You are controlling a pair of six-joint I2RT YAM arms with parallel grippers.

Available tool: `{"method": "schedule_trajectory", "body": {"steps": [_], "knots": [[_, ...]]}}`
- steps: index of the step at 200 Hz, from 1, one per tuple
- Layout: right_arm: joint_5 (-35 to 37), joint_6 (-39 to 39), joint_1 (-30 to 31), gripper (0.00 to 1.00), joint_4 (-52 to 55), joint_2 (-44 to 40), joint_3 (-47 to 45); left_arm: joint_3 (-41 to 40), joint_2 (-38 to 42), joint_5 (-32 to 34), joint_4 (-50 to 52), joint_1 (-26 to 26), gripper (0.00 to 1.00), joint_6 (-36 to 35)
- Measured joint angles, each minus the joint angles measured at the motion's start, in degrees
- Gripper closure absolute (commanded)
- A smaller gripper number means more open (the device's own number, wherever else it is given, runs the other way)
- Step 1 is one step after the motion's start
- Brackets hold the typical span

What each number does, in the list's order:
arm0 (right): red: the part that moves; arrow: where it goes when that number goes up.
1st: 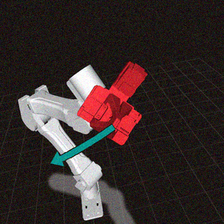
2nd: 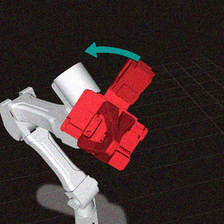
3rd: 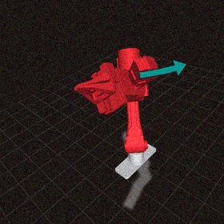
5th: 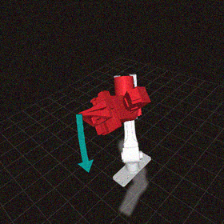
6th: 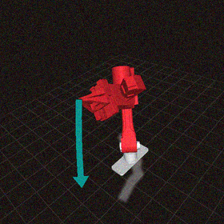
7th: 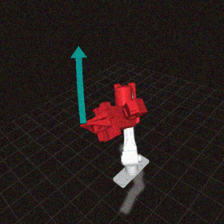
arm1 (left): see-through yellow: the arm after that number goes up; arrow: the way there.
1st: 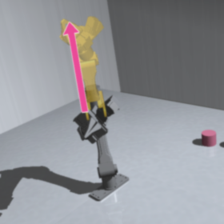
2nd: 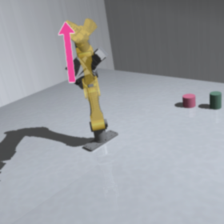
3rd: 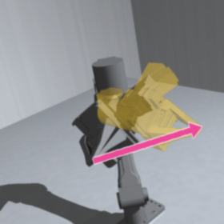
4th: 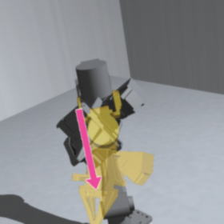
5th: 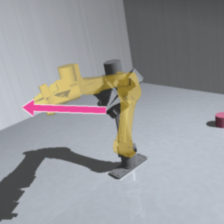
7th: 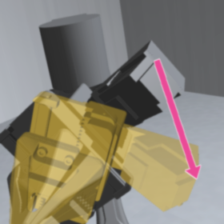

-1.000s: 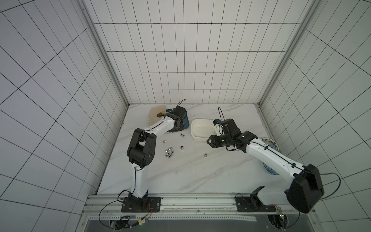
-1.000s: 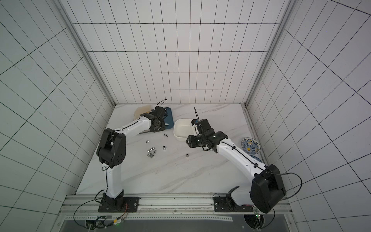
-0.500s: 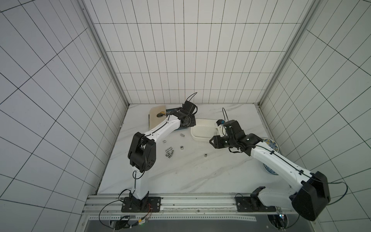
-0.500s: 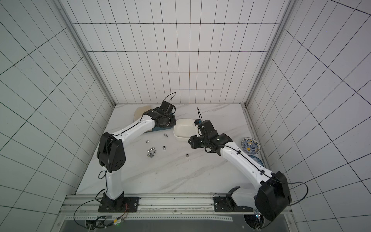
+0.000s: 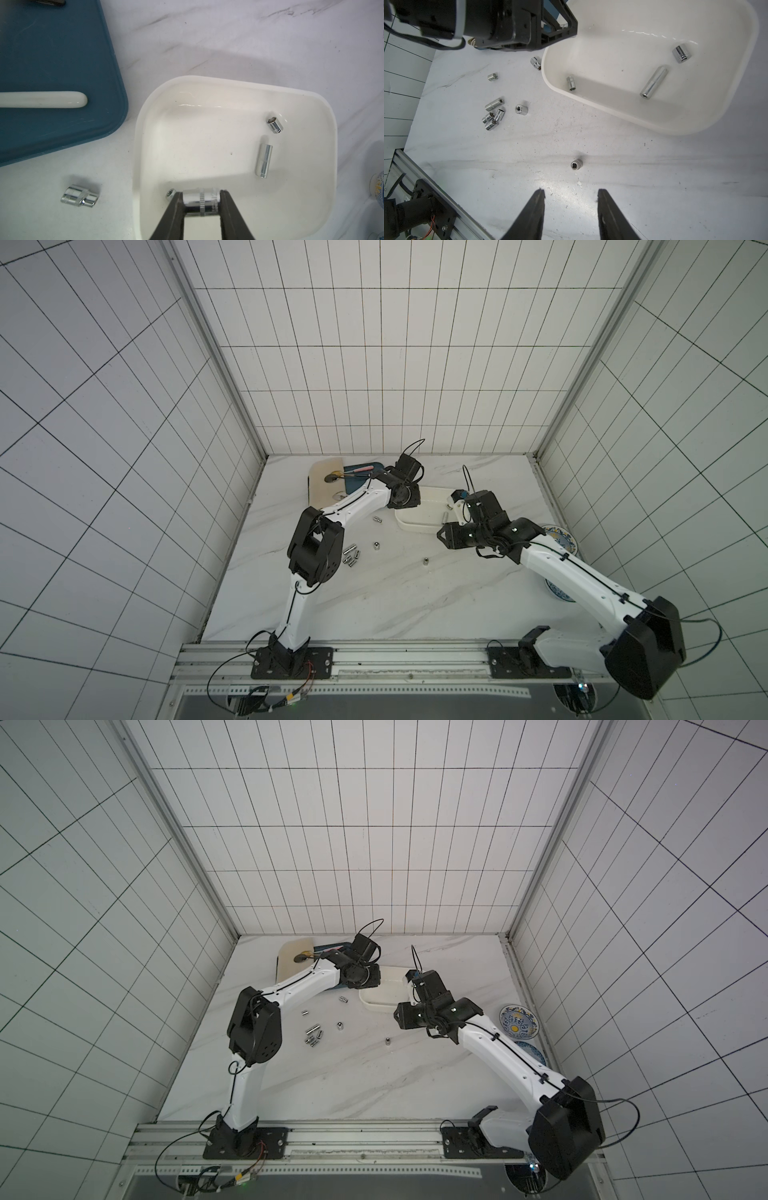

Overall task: Put the socket on the desktop into the storage box
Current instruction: Place the socket head in the storage box.

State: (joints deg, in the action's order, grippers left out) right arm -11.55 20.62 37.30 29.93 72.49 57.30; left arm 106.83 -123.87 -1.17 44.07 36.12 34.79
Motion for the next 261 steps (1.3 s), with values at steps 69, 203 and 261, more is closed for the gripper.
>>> {"method": "schedule_trajectory", "body": {"steps": [69, 203, 261], "knots": [[-0.1, 0.0, -0.7, 0.55, 0.0, 0.0, 0.0, 0.7, -3.2, -0.7, 0.3, 0.5, 0.68, 0.1], [-0.3, 0.0, -2.1, 0.55, 0.0, 0.0, 0.0, 2.0, -6.8, -0.7, 1.2, 0.6, 0.62, -0.3], [-0.4, 0.0, -2.1, 0.54, 0.0, 0.0, 0.0, 2.1, -5.8, 0.1, 1.5, 0.6, 0.54, -1.0]]}}
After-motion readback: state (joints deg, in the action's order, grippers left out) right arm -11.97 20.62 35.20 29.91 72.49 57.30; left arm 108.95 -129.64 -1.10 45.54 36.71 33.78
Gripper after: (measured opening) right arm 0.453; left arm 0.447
